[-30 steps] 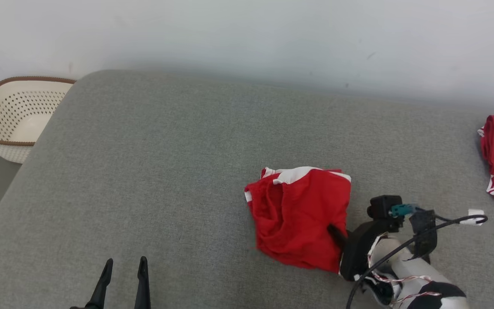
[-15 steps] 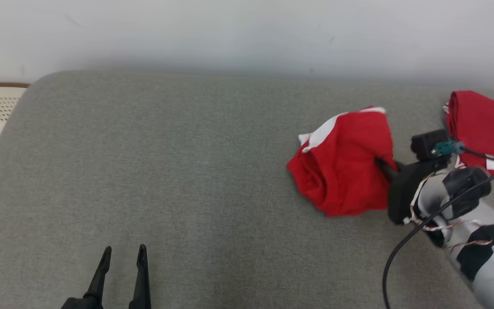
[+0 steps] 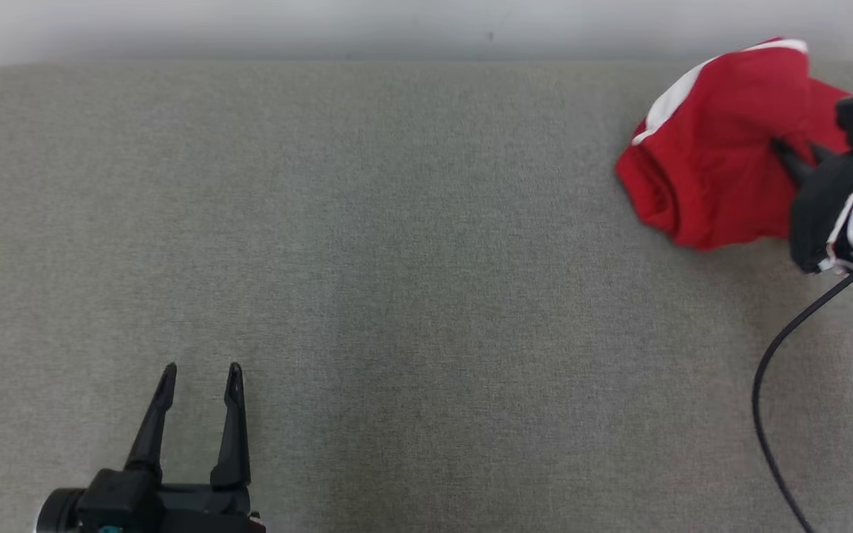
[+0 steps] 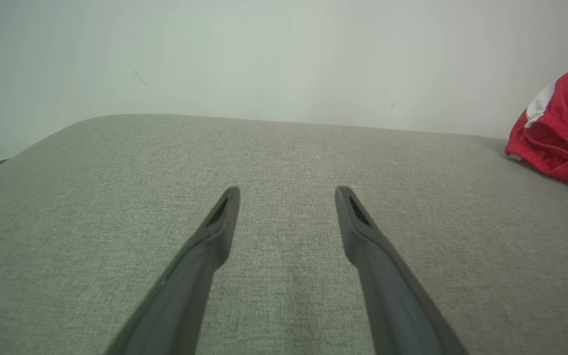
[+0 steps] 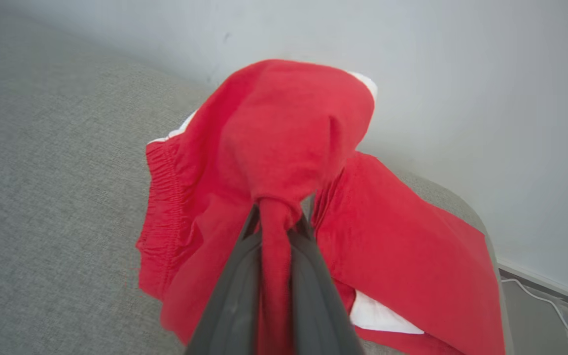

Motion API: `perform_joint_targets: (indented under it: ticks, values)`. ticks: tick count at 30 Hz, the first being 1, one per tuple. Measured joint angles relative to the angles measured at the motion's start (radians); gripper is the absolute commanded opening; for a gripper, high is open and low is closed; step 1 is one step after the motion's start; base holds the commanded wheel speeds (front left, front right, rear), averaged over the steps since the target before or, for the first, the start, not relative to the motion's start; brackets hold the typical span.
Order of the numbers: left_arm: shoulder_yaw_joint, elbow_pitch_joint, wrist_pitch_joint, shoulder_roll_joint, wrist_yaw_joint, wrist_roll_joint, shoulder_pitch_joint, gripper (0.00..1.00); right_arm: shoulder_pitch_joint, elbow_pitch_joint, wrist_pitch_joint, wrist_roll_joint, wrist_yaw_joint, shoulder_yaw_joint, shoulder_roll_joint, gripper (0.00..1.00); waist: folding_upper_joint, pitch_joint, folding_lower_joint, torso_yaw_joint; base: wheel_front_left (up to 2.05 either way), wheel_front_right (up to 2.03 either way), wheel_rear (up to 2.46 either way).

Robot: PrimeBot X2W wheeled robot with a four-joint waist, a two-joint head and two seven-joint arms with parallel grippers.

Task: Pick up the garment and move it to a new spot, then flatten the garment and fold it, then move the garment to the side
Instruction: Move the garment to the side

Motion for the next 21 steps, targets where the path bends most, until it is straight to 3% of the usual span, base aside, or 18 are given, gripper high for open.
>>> perform_joint_targets:
  ticks: [17, 21]
  values:
    - [0.014, -0.112, 0.0, 0.023, -0.008, 0.055, -0.057, 1.0, -0.245, 0.142, -0.043, 0.054, 0.0, 0.143, -0.176, 0.0, 0.0001, 0.164, 0.0, -0.037, 0.0, 0.0, 0.0]
    - [0.015, -0.123, 0.0, 0.03, -0.008, 0.064, -0.066, 1.0, -0.27, 0.166, -0.065, 0.07, 0.0, 0.174, -0.187, 0.0, 0.0001, 0.188, 0.0, -0.045, 0.0, 0.0, 0.0]
